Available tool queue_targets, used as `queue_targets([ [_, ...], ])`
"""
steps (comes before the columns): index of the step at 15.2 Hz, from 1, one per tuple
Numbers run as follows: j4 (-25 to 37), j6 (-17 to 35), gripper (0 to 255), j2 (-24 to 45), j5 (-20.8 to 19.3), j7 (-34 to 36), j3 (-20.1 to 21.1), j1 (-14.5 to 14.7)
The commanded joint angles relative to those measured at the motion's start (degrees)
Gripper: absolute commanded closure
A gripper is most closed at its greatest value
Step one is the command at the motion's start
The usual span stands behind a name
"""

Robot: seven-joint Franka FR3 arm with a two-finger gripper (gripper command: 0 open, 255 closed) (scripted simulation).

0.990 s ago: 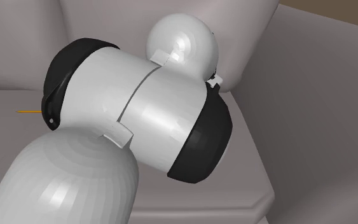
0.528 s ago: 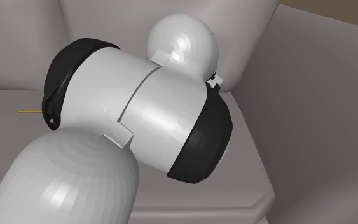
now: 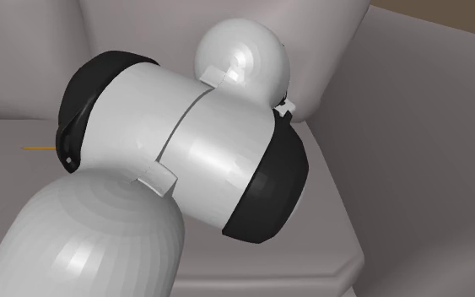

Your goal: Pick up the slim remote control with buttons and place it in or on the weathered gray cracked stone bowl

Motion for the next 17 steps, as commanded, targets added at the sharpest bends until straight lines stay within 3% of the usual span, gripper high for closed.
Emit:
queue_targets([
  [1, 0.24, -0.55, 255, -0.34, 0.20, -0.13, 0.14, -0.06],
  [17, 6.70, -10.44, 255, -4.36, 2.85, -1.95, 1.80, -0.25],
])
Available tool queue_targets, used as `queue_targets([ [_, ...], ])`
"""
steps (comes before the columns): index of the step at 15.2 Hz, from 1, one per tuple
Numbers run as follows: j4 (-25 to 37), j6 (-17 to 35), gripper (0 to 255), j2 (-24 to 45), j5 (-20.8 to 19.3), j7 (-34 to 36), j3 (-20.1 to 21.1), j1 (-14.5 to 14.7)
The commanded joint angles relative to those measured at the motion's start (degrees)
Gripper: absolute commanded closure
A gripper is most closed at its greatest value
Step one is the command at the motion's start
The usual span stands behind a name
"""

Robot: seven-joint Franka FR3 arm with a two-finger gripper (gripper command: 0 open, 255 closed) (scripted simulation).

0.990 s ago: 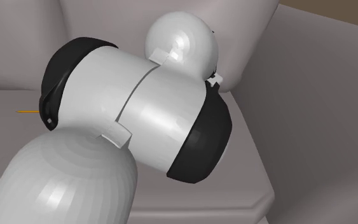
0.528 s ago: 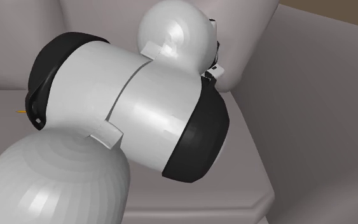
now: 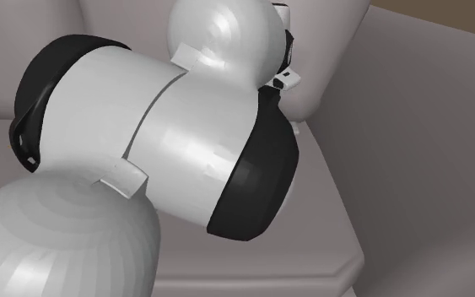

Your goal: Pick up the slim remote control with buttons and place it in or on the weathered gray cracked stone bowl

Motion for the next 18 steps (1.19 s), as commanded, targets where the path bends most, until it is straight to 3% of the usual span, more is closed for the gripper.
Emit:
queue_targets([
  [1, 1.07, -1.38, 255, -0.38, 0.27, -0.24, 0.15, 0.03],
  [7, 4.77, -5.54, 255, -1.04, 0.81, -0.77, 0.48, 0.44],
  [13, -14.93, 1.50, 255, -15.09, 7.12, 0.87, 4.11, -4.04],
  [18, -27.50, 5.17, 255, -26.33, 14.03, 0.45, 6.51, -5.73],
])
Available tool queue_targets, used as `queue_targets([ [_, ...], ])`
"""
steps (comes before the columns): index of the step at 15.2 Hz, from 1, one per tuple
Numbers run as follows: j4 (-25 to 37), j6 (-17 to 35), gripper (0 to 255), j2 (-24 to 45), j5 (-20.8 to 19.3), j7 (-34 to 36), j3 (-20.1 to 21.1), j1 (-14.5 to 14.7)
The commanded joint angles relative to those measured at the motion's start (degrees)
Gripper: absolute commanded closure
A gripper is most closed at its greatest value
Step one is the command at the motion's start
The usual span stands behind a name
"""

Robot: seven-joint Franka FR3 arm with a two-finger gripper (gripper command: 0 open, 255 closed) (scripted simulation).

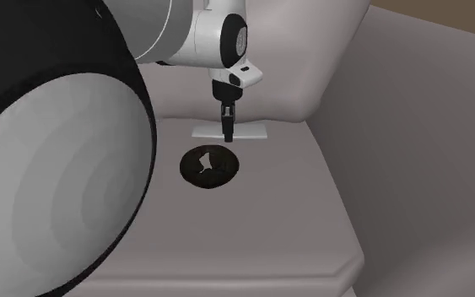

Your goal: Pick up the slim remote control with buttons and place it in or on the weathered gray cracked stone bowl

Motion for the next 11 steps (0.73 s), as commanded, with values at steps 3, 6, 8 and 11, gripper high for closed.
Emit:
queue_targets([
  [3, -8.54, 1.71, 255, -9.00, 6.25, -0.89, 1.36, -0.07],
  [6, -12.37, 2.84, 255, -12.52, 8.82, -1.23, 1.55, 0.66],
  [8, -13.42, 4.38, 255, -11.89, 8.42, -0.90, 1.70, 0.69],
  [11, -14.90, 6.68, 255, -10.83, 7.69, -0.33, 1.94, 0.72],
])
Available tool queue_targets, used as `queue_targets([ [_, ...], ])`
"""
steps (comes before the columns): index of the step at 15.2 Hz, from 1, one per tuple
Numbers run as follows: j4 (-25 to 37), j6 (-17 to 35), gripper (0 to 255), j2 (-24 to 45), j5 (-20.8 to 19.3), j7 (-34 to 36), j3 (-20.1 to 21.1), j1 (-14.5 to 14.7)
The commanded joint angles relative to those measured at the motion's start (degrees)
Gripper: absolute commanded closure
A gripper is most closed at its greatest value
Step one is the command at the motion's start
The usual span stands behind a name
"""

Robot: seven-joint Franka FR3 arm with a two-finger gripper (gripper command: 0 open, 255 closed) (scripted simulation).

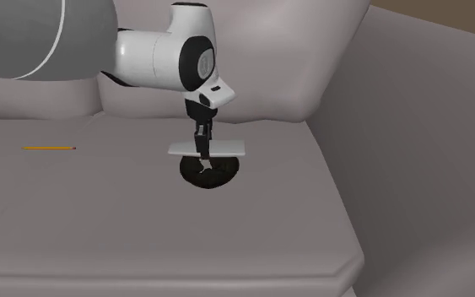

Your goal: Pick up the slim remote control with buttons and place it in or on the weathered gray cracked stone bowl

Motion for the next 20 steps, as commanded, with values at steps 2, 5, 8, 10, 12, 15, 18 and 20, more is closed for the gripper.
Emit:
queue_targets([
  [2, -1.38, 2.25, 255, 1.08, -0.78, 0.64, 0.23, 0.05],
  [5, -2.67, 4.53, 255, 2.39, -1.78, 1.39, 0.42, 0.09],
  [8, -3.74, 6.59, 255, 3.71, -2.84, 2.18, 0.53, 0.15],
  [10, -3.74, 6.59, 255, 3.71, -2.84, 2.18, 0.53, 0.16],
  [12, -3.74, 6.59, 255, 3.71, -2.84, 2.18, 0.53, 0.16],
  [15, -3.74, 6.59, 255, 3.71, -2.84, 2.18, 0.53, 0.16],
  [18, -3.75, 6.59, 0, 3.71, -2.84, 2.18, 0.53, 0.16],
  [20, -3.74, 6.59, 0, 3.71, -2.84, 2.18, 0.53, 0.16],
])
